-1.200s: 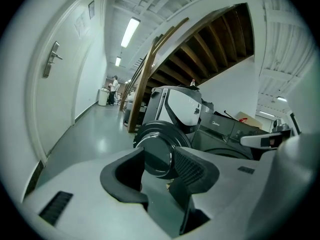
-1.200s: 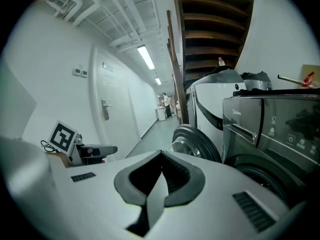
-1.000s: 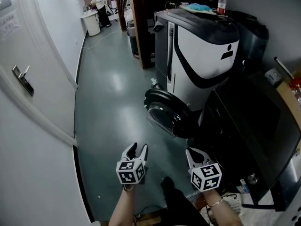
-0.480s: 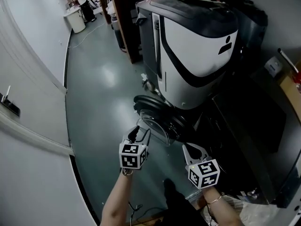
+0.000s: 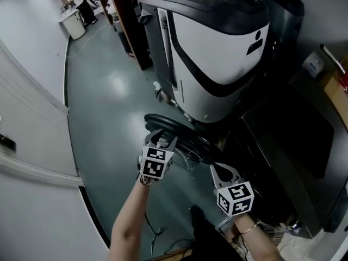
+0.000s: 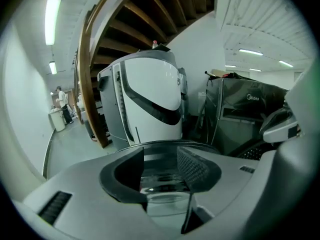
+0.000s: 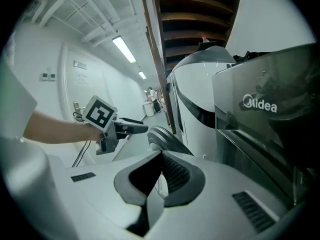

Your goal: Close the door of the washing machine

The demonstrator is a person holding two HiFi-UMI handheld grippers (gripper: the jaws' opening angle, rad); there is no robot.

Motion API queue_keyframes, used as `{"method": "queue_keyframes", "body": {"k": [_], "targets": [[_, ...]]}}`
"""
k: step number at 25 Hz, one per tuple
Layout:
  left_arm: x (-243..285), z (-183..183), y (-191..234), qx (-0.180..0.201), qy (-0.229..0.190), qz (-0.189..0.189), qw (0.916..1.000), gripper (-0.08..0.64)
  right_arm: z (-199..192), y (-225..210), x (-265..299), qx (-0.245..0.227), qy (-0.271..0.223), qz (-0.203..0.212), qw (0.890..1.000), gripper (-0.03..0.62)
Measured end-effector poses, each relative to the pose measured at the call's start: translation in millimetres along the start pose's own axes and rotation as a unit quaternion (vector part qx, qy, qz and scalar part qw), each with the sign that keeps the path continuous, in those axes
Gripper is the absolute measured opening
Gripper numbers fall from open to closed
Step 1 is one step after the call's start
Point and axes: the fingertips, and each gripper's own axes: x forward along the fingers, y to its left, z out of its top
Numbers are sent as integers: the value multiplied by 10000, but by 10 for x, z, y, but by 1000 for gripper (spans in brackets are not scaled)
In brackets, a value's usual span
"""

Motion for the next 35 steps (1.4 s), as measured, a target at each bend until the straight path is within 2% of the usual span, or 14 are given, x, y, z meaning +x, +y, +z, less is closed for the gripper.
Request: {"method": "queue_keyframes", "body": {"k": [3, 5, 8, 12, 14, 16, 20, 22, 24, 25, 27, 30, 32, 35], "targets": [[219, 70, 43, 684, 231, -172, 9972, 232, -24, -67, 44, 43, 39, -30, 10000, 8], [328, 101, 36, 1273, 500, -371, 9899, 235, -45, -91, 66, 56, 64, -37, 10000, 8], [459, 99, -11, 2103, 960, -815, 9695, 236, -68, -132, 85, 76, 94, -63, 9999, 8], [586, 68, -36, 2934, 1536, -1363, 9337, 236, -85, -224, 106, 121, 100, -136, 9998, 8], [622, 55, -41, 3329, 1843, -1613, 9106, 236, -95, -273, 115, 121, 112, -175, 9997, 8], [643, 41, -58, 3755, 2141, -1826, 8831, 236, -113, -311, 118, 122, 131, -207, 9996, 8], [716, -29, -66, 4785, 2660, -1971, 8133, 217, -161, -333, 128, 133, 180, -230, 9995, 8], [748, -88, -53, 5154, 2907, -1979, 7815, 204, -181, -332, 120, 154, 195, -231, 9994, 8], [765, -173, -31, 5326, 3180, -2019, 7579, 206, -202, -337, 96, 172, 211, -243, 9993, 8], [772, -211, -19, 5370, 3285, -2028, 7501, 216, -208, -342, 82, 173, 218, -250, 9993, 8], [793, -259, 0, 5430, 3396, -1999, 7415, 234, -211, -358, 57, 167, 221, -264, 9993, 8], [836, -303, -2, 5497, 3434, -1903, 7374, 241, -227, -399, 31, 164, 218, -293, 9992, 8], [838, -323, -6, 5475, 3448, -1859, 7394, 242, -249, -404, 22, 168, 228, -298, 9992, 8], [797, -341, -23, 5357, 3423, -1789, 7509, 244, -287, -380, 1, 207, 252, -280, 9991, 8]]}}
